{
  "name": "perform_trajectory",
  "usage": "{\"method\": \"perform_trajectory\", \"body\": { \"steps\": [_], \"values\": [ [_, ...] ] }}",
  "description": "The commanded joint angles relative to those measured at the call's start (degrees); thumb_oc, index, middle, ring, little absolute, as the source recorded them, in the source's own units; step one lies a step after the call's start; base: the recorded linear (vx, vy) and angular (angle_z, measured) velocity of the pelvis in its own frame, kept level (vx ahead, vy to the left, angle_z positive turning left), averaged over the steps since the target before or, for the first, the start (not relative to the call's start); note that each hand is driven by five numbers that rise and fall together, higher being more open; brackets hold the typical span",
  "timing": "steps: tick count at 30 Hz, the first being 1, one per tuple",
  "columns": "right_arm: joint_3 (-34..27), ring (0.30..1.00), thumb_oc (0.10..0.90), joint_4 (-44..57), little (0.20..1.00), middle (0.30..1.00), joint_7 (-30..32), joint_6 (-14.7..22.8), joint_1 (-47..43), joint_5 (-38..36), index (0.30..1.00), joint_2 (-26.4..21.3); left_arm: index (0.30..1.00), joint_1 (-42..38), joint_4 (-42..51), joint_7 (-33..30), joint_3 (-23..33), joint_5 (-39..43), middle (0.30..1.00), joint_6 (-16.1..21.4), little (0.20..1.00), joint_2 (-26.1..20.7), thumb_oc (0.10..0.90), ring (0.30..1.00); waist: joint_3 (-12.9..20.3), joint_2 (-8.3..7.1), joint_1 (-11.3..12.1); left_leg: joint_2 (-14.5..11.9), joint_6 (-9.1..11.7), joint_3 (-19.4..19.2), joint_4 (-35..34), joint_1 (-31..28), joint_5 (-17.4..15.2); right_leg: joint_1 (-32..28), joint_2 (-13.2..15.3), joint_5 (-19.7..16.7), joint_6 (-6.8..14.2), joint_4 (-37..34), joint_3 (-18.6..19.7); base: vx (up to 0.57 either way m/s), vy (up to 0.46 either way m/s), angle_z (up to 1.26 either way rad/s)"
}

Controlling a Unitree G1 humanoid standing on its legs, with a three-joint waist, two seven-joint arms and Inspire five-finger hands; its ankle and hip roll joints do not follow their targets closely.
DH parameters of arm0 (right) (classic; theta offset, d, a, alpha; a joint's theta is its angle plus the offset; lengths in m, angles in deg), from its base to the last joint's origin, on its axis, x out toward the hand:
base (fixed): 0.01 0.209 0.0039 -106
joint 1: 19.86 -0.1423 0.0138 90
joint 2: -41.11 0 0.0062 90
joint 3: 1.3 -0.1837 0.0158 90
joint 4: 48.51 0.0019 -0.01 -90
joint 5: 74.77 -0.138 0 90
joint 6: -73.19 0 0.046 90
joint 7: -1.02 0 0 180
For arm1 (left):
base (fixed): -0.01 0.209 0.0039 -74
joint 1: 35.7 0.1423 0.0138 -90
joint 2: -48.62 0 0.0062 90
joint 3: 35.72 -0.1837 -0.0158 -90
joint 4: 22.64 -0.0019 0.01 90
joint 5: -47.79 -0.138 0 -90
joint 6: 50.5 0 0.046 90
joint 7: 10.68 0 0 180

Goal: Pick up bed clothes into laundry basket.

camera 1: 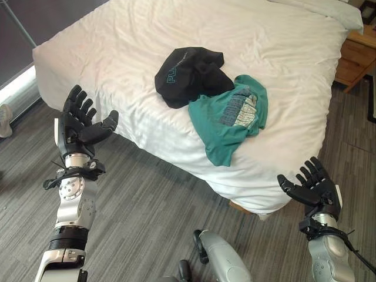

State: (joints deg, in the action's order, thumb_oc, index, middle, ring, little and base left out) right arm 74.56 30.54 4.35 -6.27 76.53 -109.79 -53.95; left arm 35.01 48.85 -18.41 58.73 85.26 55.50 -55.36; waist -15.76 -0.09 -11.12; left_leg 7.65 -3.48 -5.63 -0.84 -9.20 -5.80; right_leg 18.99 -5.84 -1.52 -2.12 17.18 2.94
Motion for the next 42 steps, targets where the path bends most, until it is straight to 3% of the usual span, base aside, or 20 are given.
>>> {"method": "perform_trajectory", "body": {
  "steps": [1, 2, 4, 7, 8, 9, 10, 12, 14, 15, 17, 18, 20, 24, 27, 31, 33, 38, 42],
  "values": [
    [-2.5, 0.9, 0.8, 1.3, 0.9, 0.9, 0.2, 6.6, -3.1, -1.3, 0.9, -4.7, 0.9, -6.7, 4.3, 0.3, 1.8, -3.3, 0.9, 5.3, 0.9, -4.7, 0.8, 0.9, 4.2, -1.32, 1.2, -6.1, 4.7, 2.5, 4.8, 5.8, -0.6, -14.0, 6.0, 5.8, 7.0, -8.6, -1.0, 0.08, -0.121, -0.68],
    [-2.5, 0.9, 0.8, -0.3, 0.9, 0.9, 0.1, 6.7, -3.5, -2.6, 0.9, -4.8, 0.9, -6.4, 4.5, 0.9, 2.0, -3.3, 0.9, 5.3, 0.9, -5.0, 0.8, 0.9, 4.0, -1.6, 1.6, -6.2, 5.4, 2.5, 8.5, 6.6, -0.6, -15.5, 5.8, 5.6, 6.7, -9.9, 0.4, 0.05, -0.128, -0.87],
    [-2.4, 0.9, 0.8, -1.1, 0.9, 0.9, -0.3, 6.9, -5.0, -4.5, 0.9, -6.1, 0.9, -7.1, 5.4, 1.9, 1.8, -2.5, 0.9, 5.3, 0.9, -5.8, 0.8, 0.9, 2.5, -2.91, 3.2, -6.4, 7.8, 2.5, 22.4, 11.1, 1.5, -17.1, 6.4, 5.3, 5.5, -10.5, 1.0, 0.04, -0.099, -0.61],
    [-1.7, 0.9, 0.8, -1.8, 0.9, 0.9, -0.3, 6.7, -6.6, -5.0, 0.9, -7.5, 0.9, -7.8, 4.5, 1.5, 1.1, -3.4, 0.9, 5.2, 0.9, -7.4, 0.8, 0.9, 1.7, -3.13, 4.2, -6.1, 8.2, 5.7, 27.7, 14.4, 1.3, -18.9, 6.5, 5.5, 5.1, -12.3, 2.0, 0.06, 0.013, -0.29],
    [-1.5, 0.9, 0.8, -2.0, 0.9, 0.9, -0.1, 6.5, -6.9, -5.2, 0.9, -8.3, 0.9, -8.3, 3.7, 0.9, 0.5, -4.9, 0.9, 4.7, 0.9, -9.0, 0.8, 0.9, 2.0, -3.2, 4.4, -6.9, 7.8, 6.2, 25.3, 15.0, 0.7, -20.2, 7.0, 5.3, 5.6, -13.7, 2.8, 0.17, 0.123, -0.22],
    [-1.9, 0.9, 0.8, -2.1, 0.9, 0.9, -0.4, 6.3, -6.9, -6.0, 0.9, -9.5, 0.9, -9.9, 3.2, 1.7, -1.7, -7.3, 0.9, 3.5, 0.9, -14.2, 0.8, 0.9, 3.3, -2.35, 4.3, -9.5, 7.7, 6.2, 17.7, 14.2, -0.2, -21.0, 8.2, 5.2, 6.8, -15.3, 2.6, 0.25, 0.16, -0.45],
    [-1.3, 0.9, 0.8, -1.5, 0.9, 0.9, -0.8, 6.4, -6.8, -5.6, 0.9, -10.0, 0.9, -10.9, 1.9, 2.4, -3.6, -8.6, 0.9, 2.5, 0.9, -17.6, 0.8, 0.9, 3.8, -1.85, 4.9, -9.2, 7.6, 7.8, 11.7, 12.4, 0.9, -21.3, 7.8, 5.2, 7.0, -15.9, 3.3, 0.21, 0.154, -0.32],
    [-0.1, 0.9, 0.8, -0.9, 0.9, 0.9, -1.2, 5.9, -7.2, -4.0, 0.9, -10.9, 0.9, -13.4, 1.3, 2.7, -6.1, -12.3, 0.9, 1.3, 0.9, -23.5, 0.8, 0.9, 4.4, -0.69, 5.3, -8.3, 7.3, 12.1, 6.9, 10.7, 1.8, -21.1, 7.2, 5.2, 7.0, -15.7, 4.7, 0.09, 0.093, -0.37],
    [-0.8, 0.9, 0.8, 0.1, 0.9, 0.9, -1.6, 5.5, -5.9, -4.3, 0.9, -10.5, 0.9, -16.5, -0.1, 4.3, -8.9, -13.0, 0.9, 0.7, 0.9, -25.5, 0.8, 0.9, 4.8, -0.09, 4.2, -8.7, 7.2, 11.0, 3.6, 9.4, 3.0, -21.4, 7.1, 5.0, 7.1, -16.9, 4.2, 0.05, 0.109, -0.32],
    [-1.0, 0.9, 0.8, -0.5, 0.9, 0.9, -1.7, 5.6, -5.8, -5.0, 0.9, -9.9, 0.9, -22.3, -2.6, 5.8, -14.1, -13.0, 0.9, 0.2, 0.9, -27.9, 0.8, 0.9, 5.1, 0.9, 3.2, -8.5, 7.0, 10.6, 0.7, 8.0, 4.3, -21.1, 7.2, 4.0, 7.4, -17.6, 4.3, 0.07, 0.138, -0.07],
    [-1.4, 0.9, 0.8, -0.5, 0.9, 0.9, -1.7, 5.5, -5.1, -4.9, 0.9, -9.1, 0.9, -25.6, -4.2, 6.2, -17.1, -15.3, 0.9, -0.4, 0.9, -29.8, 0.8, 0.9, 5.4, 1.01, 3.3, -8.5, 6.7, 9.9, -0.9, 6.9, 4.6, -21.2, 7.2, 3.9, 7.7, -17.8, 4.4, 0.05, 0.138, 0.07],
    [-1.7, 0.9, 0.8, -0.4, 0.9, 0.9, -2.3, 5.1, -3.8, -4.1, 0.9, -8.6, 0.9, -30.8, -5.5, 7.7, -22.5, -19.4, 0.9, -1.4, 0.9, -33.5, 0.8, 0.9, 5.6, 1.62, 2.6, -8.2, 6.1, 9.4, -2.1, 6.1, 4.6, -21.1, 7.5, 3.5, 8.4, -17.8, 4.8, 0.05, 0.129, -0.03],
    [-1.8, 0.9, 0.8, -0.9, 0.9, 0.9, -2.6, 4.9, -2.8, -3.5, 0.9, -7.6, 0.9, -36.3, -7.1, 7.8, -27.6, -23.7, 0.9, -1.9, 0.9, -34.7, 0.8, 0.9, 5.5, 1.56, 2.6, -7.9, 5.8, 8.7, -3.3, 5.4, 4.8, -21.0, 7.9, 3.4, 9.0, -17.7, 5.0, 0.07, 0.151, -0.06],
    [-1.5, 0.9, 0.8, -0.7, 0.9, 0.9, -2.7, 4.7, -2.3, -2.9, 0.9, -7.4, 0.9, -44.7, -12.3, 6.3, -35.0, -31.3, 0.9, -2.6, 0.9, -33.4, 0.8, 0.9, 5.6, 1.56, 1.6, -7.2, 5.2, 7.5, -4.2, 5.1, 4.0, -20.6, 8.6, 3.3, 10.2, -18.0, 5.8, 0.04, 0.115, -0.01],
    [-1.2, 0.9, 0.8, -0.7, 0.9, 0.9, -2.4, 5.1, -3.2, -3.2, 0.9, -7.8, 0.9, -50.0, -17.5, 6.0, -38.3, -31.8, 0.9, -2.8, 0.9, -30.4, 0.8, 0.9, 5.2, 1.34, 0.8, -6.9, 4.9, 6.5, -4.2, 5.8, 3.9, -19.6, 8.9, 3.0, 10.8, -17.8, 6.4, 0.01, 0.101, -0.19],
    [-0.6, 0.9, 0.8, -0.4, 0.9, 0.9, -2.5, 5.1, -4.0, -3.4, 0.9, -8.2, 0.9, -52.3, -21.4, 5.6, -38.7, -29.6, 0.9, -3.0, 0.9, -27.7, 0.8, 0.9, 4.9, 1.05, 0.2, -6.9, 4.9, 5.7, -4.2, 6.2, 3.8, -18.9, 9.0, 2.5, 11.1, -18.0, 7.0, 0.01, 0.062, -0.21],
    [0.6, 0.9, 0.8, 0.1, 0.9, 0.9, -1.7, 5.2, -6.0, -3.5, 0.9, -8.9, 0.9, -56.1, -27.7, 3.8, -38.4, -27.4, 0.9, -4.0, 0.9, -23.4, 0.8, 0.9, 4.2, 0.29, -1.0, -7.2, 4.6, 4.0, -4.2, 7.0, 3.5, -17.6, 8.8, 1.6, 11.6, -18.3, 8.4, 0.02, 0.114, -0.16],
    [1.9, 0.9, 0.8, 1.3, 0.9, 0.9, -1.6, 5.1, -7.9, -3.9, 0.9, -9.5, 0.9, -60.2, -34.3, 3.2, -37.7, -23.8, 0.9, -4.7, 0.9, -19.7, 0.8, 0.9, 3.6, -0.78, -2.1, -7.7, 4.6, 1.7, -4.2, 8.7, 3.5, -15.5, 8.4, 0.0, 12.2, -19.3, 9.9, 0.03, 0.055, -0.41],
    [2.2, 0.9, 0.8, 2.1, 0.9, 0.9, -1.7, 4.9, -8.7, -4.8, 0.9, -9.7, 0.9, -65.4, -38.6, 2.5, -40.0, -24.9, 0.9, -5.3, 0.9, -19.4, 0.8, 0.9, 3.1, -1.23, -3.3, -8.2, 4.8, -0.1, -4.2, 10.4, 3.6, -13.6, 8.0, -1.3, 12.6, -20.1, 10.6, 0.03, 0.047, -0.24]
  ]
}}
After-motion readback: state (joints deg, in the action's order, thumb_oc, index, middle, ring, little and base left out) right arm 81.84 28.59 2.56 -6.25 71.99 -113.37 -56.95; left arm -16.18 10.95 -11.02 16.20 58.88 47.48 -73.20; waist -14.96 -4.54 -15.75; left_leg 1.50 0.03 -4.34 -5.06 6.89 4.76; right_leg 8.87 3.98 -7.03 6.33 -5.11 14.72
